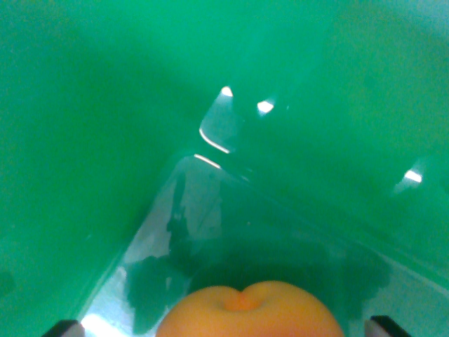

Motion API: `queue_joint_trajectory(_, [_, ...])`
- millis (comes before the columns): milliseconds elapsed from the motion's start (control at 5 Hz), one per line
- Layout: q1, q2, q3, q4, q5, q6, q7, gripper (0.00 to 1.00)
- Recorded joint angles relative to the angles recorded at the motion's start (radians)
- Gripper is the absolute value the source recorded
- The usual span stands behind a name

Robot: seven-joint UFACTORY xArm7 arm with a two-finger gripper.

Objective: Pick fruit

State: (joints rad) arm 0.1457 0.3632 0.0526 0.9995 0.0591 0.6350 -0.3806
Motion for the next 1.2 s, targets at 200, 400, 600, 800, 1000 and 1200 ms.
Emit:
queue_joint_trajectory(200, [0.0000, 0.000, 0.000, 0.000, 0.0000, 0.000, 0.000, 0.00])
queue_joint_trajectory(400, [0.0000, 0.000, 0.000, 0.000, 0.0000, 0.000, 0.000, 0.00])
queue_joint_trajectory(600, [0.0000, 0.000, 0.000, 0.000, 0.0000, 0.000, 0.000, 1.00])
queue_joint_trajectory(800, [0.0000, 0.000, 0.000, 0.000, 0.0000, 0.000, 0.000, 1.00])
queue_joint_trajectory(1000, [0.0000, 0.000, 0.000, 0.000, 0.0000, 0.000, 0.000, 1.00])
queue_joint_trajectory(1200, [0.0000, -0.001, 0.000, 0.002, 0.0000, 0.003, 0.000, 1.00])
